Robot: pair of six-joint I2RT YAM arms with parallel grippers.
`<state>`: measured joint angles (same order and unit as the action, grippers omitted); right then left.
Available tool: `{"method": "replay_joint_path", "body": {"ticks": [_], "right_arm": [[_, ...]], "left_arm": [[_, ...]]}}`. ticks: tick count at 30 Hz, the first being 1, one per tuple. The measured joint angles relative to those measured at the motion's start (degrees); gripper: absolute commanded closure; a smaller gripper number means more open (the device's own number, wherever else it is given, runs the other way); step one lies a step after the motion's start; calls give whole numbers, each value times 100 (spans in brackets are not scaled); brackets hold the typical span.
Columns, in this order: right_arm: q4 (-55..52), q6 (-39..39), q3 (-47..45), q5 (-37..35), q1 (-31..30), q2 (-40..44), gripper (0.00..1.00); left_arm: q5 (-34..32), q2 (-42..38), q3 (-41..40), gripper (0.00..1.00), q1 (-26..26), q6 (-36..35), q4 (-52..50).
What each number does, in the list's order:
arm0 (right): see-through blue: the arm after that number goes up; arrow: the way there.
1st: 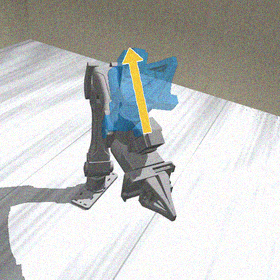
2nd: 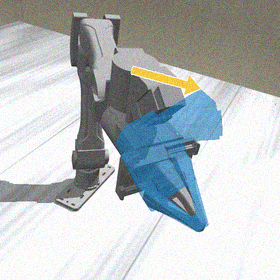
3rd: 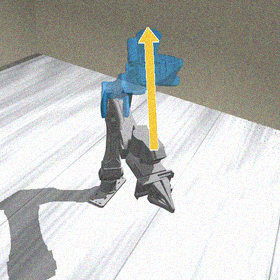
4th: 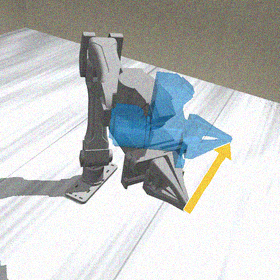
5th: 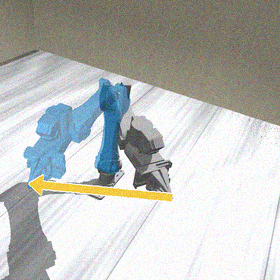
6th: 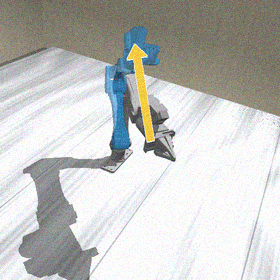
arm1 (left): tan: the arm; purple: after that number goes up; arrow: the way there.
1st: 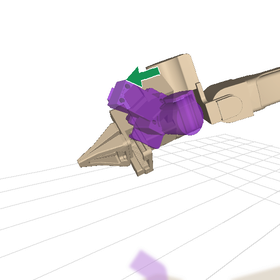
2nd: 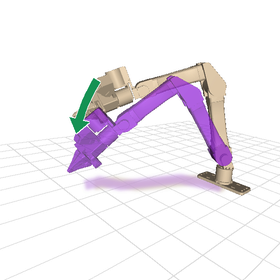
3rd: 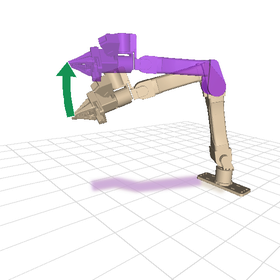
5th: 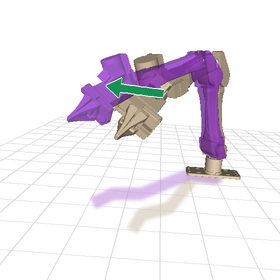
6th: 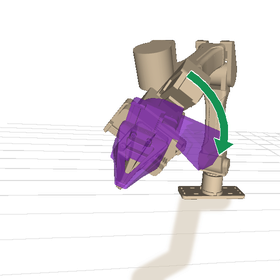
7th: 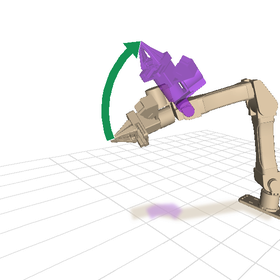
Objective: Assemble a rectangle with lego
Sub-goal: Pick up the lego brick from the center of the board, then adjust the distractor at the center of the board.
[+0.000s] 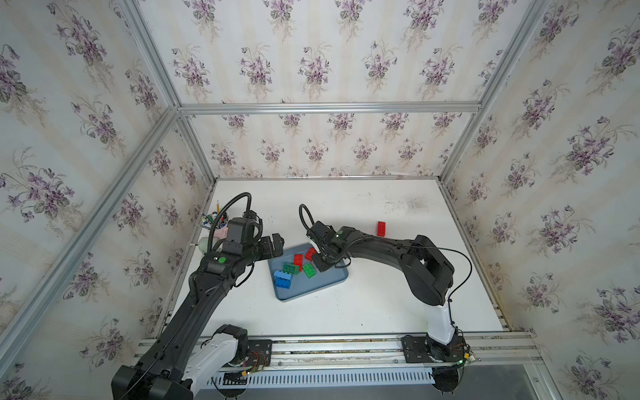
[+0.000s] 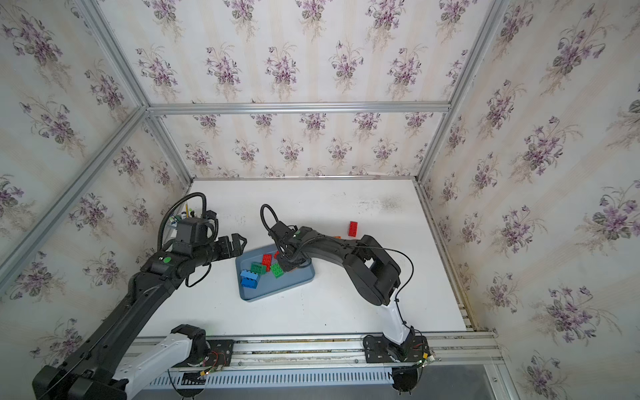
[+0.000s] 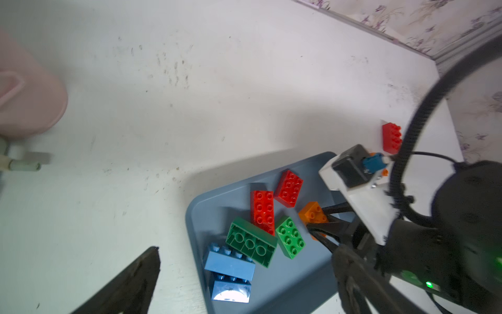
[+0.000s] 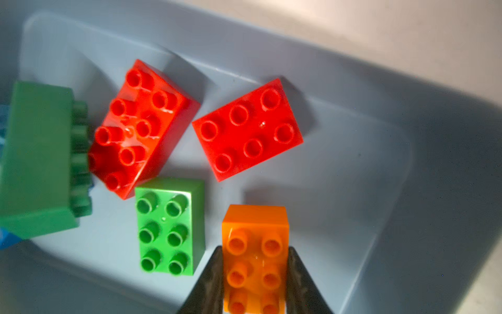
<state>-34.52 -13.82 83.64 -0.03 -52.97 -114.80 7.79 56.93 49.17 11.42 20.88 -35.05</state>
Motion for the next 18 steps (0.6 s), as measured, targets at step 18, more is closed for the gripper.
{"method": "replay_joint_path", "body": {"ticks": [18], "right_arm": [[-382,-874,-1541,-236,1515,2417,67]], "left_arm": [[-874,3082,2350,34,1405,-2365,-946]]}}
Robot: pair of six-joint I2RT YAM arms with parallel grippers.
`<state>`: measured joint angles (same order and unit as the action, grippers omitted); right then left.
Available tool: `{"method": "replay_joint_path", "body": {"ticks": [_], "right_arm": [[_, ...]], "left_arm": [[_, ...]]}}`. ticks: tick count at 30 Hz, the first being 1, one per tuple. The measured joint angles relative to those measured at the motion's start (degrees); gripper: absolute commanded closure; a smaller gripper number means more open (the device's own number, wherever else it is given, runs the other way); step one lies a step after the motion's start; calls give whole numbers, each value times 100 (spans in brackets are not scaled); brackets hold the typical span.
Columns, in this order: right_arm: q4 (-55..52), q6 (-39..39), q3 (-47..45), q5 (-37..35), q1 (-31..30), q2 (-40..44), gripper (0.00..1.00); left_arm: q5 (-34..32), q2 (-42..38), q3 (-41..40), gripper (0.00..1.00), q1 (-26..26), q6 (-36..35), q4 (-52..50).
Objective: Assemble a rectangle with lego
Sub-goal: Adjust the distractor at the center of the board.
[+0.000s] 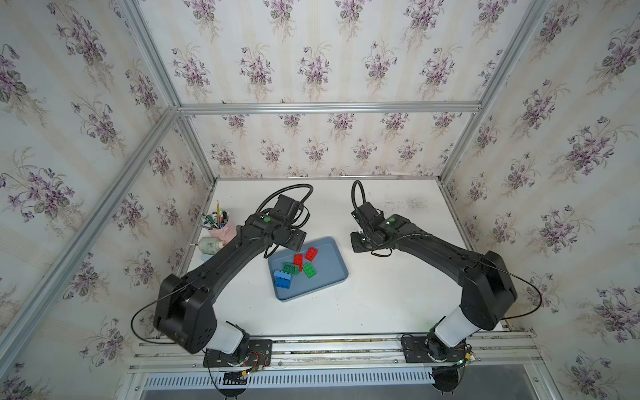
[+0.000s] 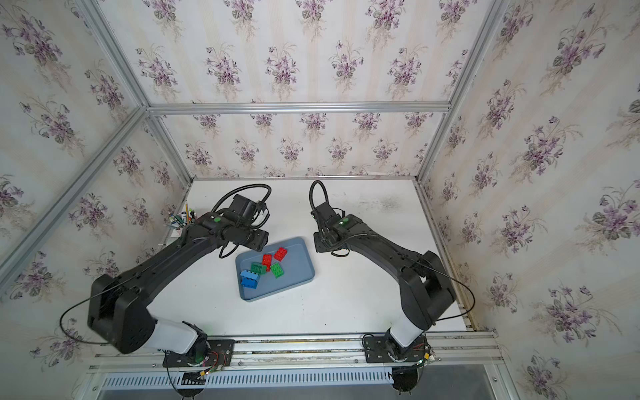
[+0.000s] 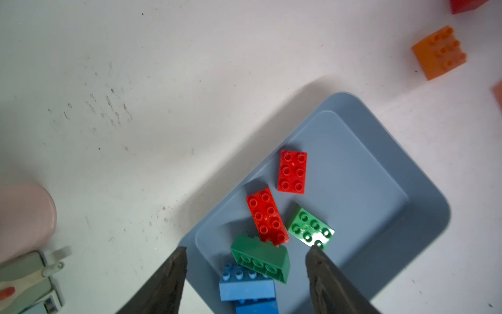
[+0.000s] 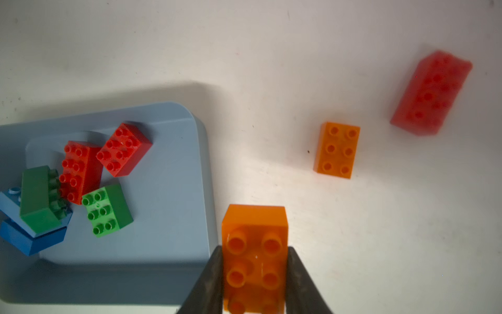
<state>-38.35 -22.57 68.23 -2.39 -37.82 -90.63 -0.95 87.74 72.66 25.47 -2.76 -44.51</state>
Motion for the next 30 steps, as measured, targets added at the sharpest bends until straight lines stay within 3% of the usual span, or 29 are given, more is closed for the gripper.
{"method": "replay_joint_path", "body": {"ticks": [5,13,25,30], "right_arm": [[-48,-81,-562,144,251,481,67],[-15,-90,-704,201,304,730,66],[105,-37,-879,332,334,763,66],[105,-35,-894,334,332,772,66]], "left_arm": [[133,774,348,41,28,-861,63],[708,1722,527,50,31,-1880,-76],[457,1801,382,50,28,-1963,507],[450,2186,599,62,-15,-2039,501]]}}
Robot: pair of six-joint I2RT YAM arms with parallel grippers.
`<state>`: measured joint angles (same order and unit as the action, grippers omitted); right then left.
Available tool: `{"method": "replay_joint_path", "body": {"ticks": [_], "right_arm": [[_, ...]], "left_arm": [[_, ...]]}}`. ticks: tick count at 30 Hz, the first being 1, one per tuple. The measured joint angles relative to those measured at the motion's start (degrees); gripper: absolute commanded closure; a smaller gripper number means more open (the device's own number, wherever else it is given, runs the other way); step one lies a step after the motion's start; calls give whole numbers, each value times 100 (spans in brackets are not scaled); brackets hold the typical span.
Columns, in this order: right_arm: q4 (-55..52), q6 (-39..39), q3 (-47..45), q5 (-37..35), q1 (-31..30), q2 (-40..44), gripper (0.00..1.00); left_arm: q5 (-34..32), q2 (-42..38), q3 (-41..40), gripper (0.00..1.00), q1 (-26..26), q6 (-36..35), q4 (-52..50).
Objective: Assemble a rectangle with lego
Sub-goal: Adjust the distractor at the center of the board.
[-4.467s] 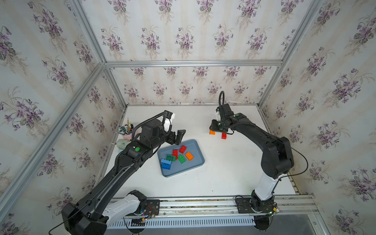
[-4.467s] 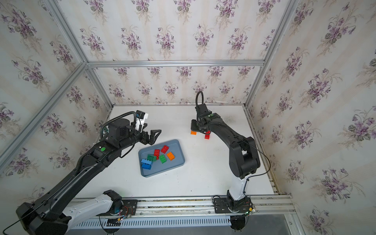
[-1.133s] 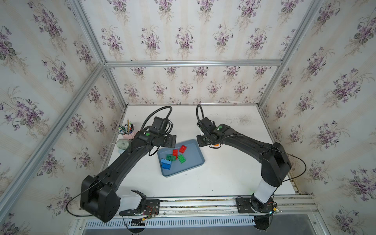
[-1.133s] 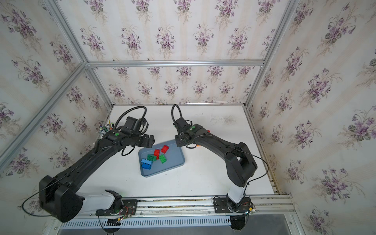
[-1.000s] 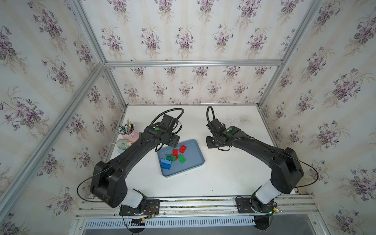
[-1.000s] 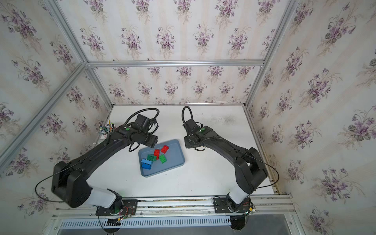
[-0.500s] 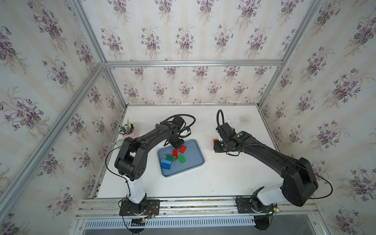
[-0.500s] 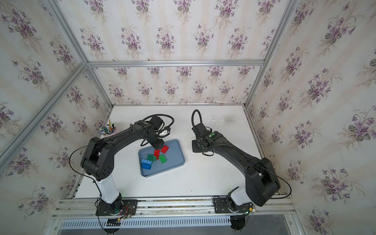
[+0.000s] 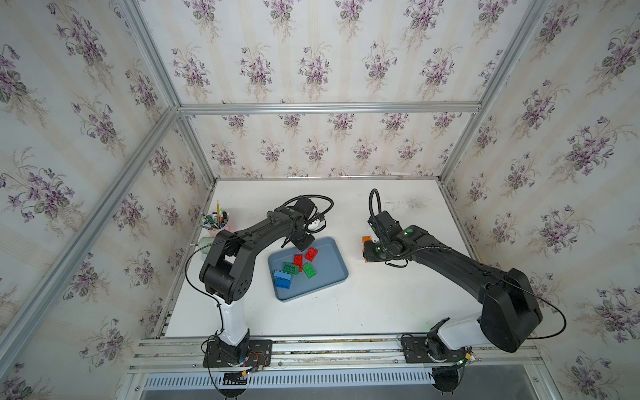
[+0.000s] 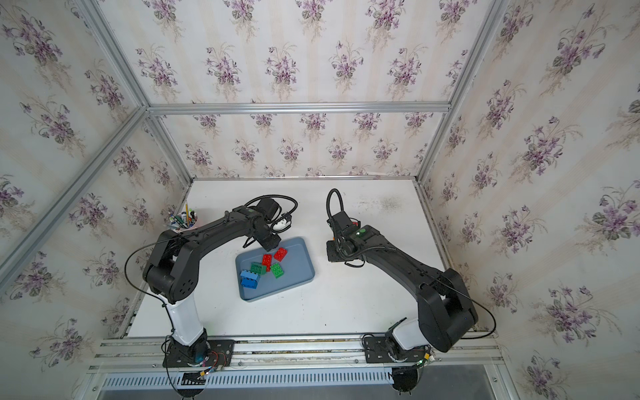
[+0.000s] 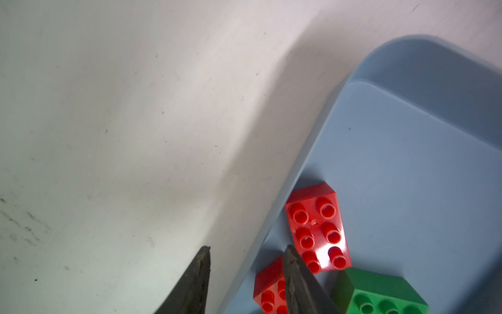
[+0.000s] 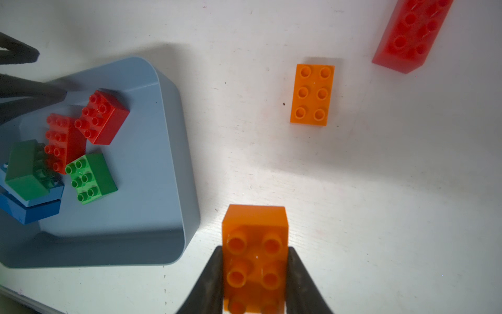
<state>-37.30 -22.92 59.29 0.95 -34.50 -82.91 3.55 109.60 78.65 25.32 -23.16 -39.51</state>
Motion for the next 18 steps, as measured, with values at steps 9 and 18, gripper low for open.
{"method": "replay_joint_path", "body": {"ticks": [9,18], "right_arm": [[20,-2,-44,-2,2,0,67],[26,-2,-79,-2,0,4,67]], "left_arm": [[153,278,111,84,-24,120,-216],[-271,52,-249,100,-114,909,-105]]}}
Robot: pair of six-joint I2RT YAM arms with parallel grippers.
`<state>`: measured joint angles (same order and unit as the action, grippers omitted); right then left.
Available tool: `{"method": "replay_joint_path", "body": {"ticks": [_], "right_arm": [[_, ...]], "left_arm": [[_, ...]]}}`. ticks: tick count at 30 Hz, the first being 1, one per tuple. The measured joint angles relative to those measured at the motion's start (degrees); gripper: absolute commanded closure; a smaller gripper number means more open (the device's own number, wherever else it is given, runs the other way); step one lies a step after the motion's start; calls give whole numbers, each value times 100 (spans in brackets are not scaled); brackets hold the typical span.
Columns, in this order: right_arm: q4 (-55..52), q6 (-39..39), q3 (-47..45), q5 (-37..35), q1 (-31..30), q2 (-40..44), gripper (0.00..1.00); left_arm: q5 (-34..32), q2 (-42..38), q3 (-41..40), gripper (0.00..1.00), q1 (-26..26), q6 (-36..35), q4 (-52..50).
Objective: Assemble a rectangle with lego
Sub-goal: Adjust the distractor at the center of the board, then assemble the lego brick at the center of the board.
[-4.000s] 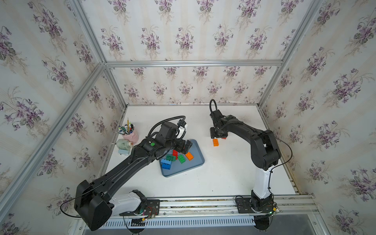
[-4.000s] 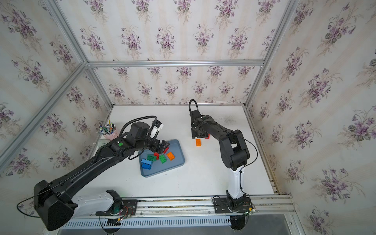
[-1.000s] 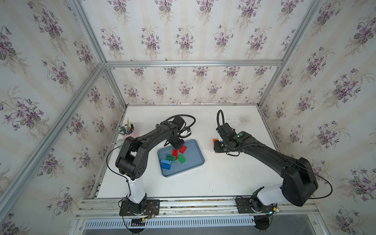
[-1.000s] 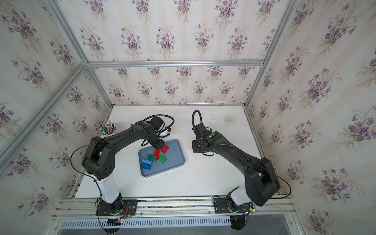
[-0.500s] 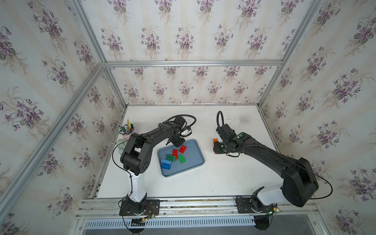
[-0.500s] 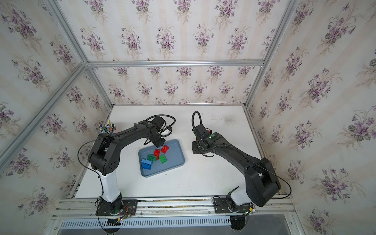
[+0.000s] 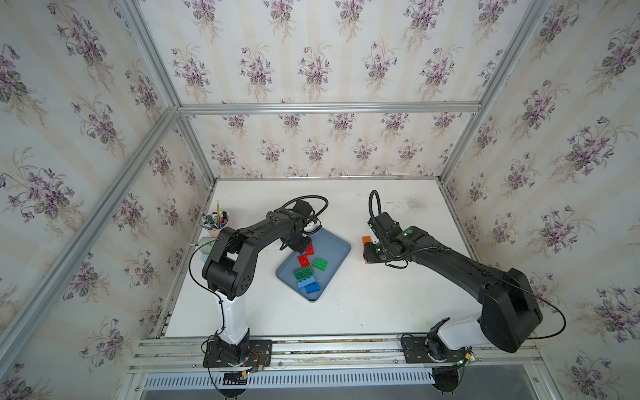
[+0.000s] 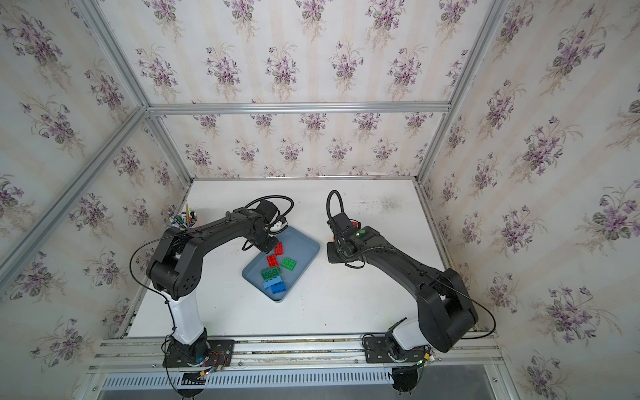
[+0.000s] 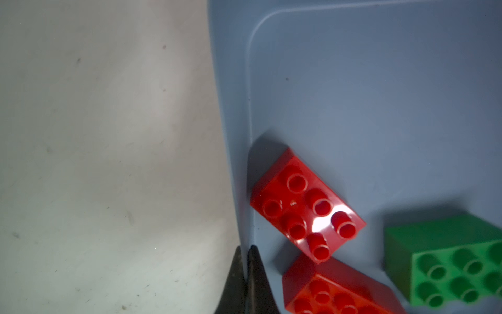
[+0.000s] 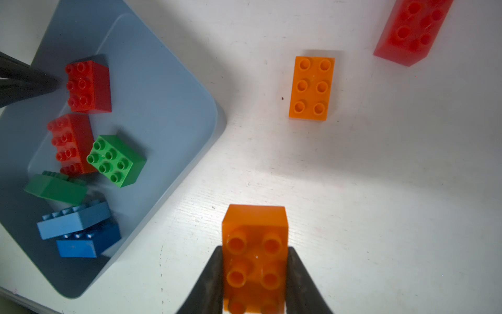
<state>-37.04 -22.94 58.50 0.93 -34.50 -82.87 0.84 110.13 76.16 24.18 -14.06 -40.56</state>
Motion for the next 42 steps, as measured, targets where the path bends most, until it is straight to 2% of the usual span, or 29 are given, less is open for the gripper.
{"method": "replay_joint_path", "body": {"ticks": [5,9,15,23,32,35,37,38,39,40,42], "right_arm": [[44,0,-7,0,2,31,67],[125,0,-83,-2,2,98,67],[195,2,-238,-24,2,107,67],[463,-2,-673,-105,136,-76,67],[699,0,-632,-413,227,-708,68],[772,0,-529,-455,227,-927,68],[782,-4,-424,-457,227,-1069,68],[802,-7,-376,-457,227,-1123,68],[813,-24,-313,-459,227,-1187,68],[831,-31,-254,-466,225,-1244,68],[870,-85,-162,-472,227,-1331,68]], "left_arm": [[-437,-94,-144,100,-76,352,20],[-901,-302,-431,99,-317,756,-13],[-1259,-490,-767,98,-697,1429,-109],[-1174,-787,-1110,95,-1010,2039,-144],[-1126,-1036,-1388,80,-1019,2319,-85],[-1084,-1172,-1453,67,-1034,2389,-74],[-1086,-1290,-1469,51,-1034,2422,-66],[-1091,-1351,-1467,38,-1034,2437,-59],[-1099,-1434,-1462,8,-1034,2448,-55],[-1117,-1521,-1449,0,-1034,2463,-61],[-1134,-1711,-1388,0,-1034,2479,-83]]}}
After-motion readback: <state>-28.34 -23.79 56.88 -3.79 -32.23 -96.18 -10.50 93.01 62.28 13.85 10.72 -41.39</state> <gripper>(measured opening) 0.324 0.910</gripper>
